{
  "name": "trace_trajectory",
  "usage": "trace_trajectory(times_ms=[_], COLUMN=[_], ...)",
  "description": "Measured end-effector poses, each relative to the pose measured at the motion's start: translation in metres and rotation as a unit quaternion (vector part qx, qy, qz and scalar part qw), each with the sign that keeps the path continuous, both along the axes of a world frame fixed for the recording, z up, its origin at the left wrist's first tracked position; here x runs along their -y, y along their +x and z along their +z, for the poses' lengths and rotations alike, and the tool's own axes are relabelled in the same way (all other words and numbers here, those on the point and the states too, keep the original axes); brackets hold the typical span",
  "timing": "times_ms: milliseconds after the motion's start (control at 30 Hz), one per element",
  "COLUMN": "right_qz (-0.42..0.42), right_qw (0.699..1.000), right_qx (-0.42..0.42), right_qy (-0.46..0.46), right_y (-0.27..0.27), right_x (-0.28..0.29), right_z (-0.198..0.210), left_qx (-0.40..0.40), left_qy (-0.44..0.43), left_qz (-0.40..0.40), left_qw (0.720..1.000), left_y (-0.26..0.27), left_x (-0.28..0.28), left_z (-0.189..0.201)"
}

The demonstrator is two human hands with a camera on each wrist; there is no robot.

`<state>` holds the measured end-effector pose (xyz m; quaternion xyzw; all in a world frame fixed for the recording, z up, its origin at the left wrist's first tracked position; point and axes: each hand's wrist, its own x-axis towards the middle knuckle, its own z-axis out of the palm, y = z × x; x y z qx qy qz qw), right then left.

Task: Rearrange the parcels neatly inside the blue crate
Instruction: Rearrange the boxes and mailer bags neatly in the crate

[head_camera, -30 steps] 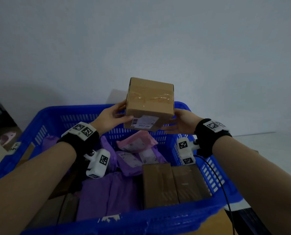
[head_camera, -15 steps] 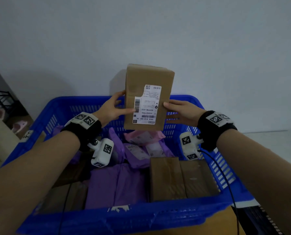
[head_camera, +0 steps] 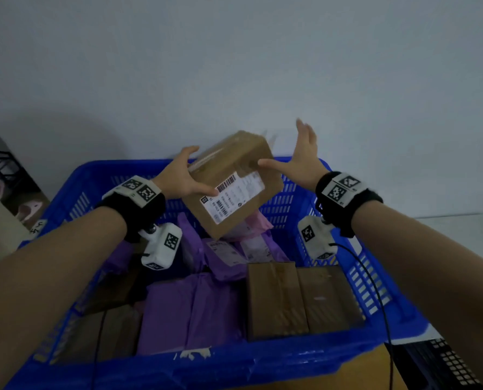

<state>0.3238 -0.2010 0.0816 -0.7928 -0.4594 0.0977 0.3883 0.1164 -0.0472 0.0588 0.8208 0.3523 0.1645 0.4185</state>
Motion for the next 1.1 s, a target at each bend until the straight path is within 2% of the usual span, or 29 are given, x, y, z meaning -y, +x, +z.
trace_trajectory(times_ms=[67,133,200,267,333,433,500,600,667,733,800,900,967,1033,1100], right_qz=[0.061,0.135,0.173,0.184,0.188,0.192,0.174,0.119,0.092,0.080,0.066,0.033,0.016,0.007,-0.005], right_qw=[0.994,0.971,0.942,0.924,0.919,0.935,0.944,0.956,0.960,0.960,0.959,0.962,0.962,0.958,0.953], right_qx=[0.083,0.148,0.204,0.242,0.254,0.202,0.178,0.116,0.079,0.045,0.020,-0.040,-0.072,-0.079,-0.084], right_qy=[-0.040,-0.133,-0.204,-0.233,-0.236,-0.218,-0.216,-0.243,-0.254,-0.263,-0.277,-0.269,-0.262,-0.276,-0.293], right_y=[-0.001,-0.008,-0.013,-0.017,-0.019,-0.016,-0.012,0.001,0.008,0.013,0.019,0.025,0.028,0.027,0.028], right_x=[-0.003,-0.007,-0.013,-0.018,-0.018,-0.013,-0.007,0.004,0.013,0.020,0.029,0.041,0.047,0.052,0.056], right_z=[0.012,0.017,0.012,0.004,-0.003,-0.006,-0.006,-0.009,-0.014,-0.019,-0.023,-0.028,-0.032,-0.039,-0.046], left_qx=[-0.105,-0.191,-0.244,-0.272,-0.281,-0.248,-0.178,-0.038,0.024,0.025,-0.004,-0.033,-0.017,0.020,0.034], left_qy=[0.110,0.210,0.271,0.308,0.333,0.328,0.306,0.249,0.162,0.054,-0.027,-0.104,-0.180,-0.280,-0.317], left_qz=[-0.020,-0.056,-0.095,-0.120,-0.136,-0.159,-0.159,-0.089,-0.015,0.033,0.050,0.080,0.071,0.059,0.050], left_qw=[0.988,0.957,0.926,0.904,0.890,0.897,0.922,0.964,0.986,0.998,0.998,0.991,0.981,0.958,0.946], left_y=[0.007,0.014,0.023,0.030,0.035,0.041,0.043,0.045,0.046,0.050,0.056,0.067,0.074,0.078,0.082], left_x=[-0.002,0.001,0.008,0.014,0.019,0.022,0.020,0.019,0.021,0.027,0.036,0.045,0.048,0.052,0.054], left_z=[0.006,0.010,0.017,0.023,0.029,0.031,0.025,0.007,-0.007,-0.020,-0.035,-0.056,-0.070,-0.082,-0.092])
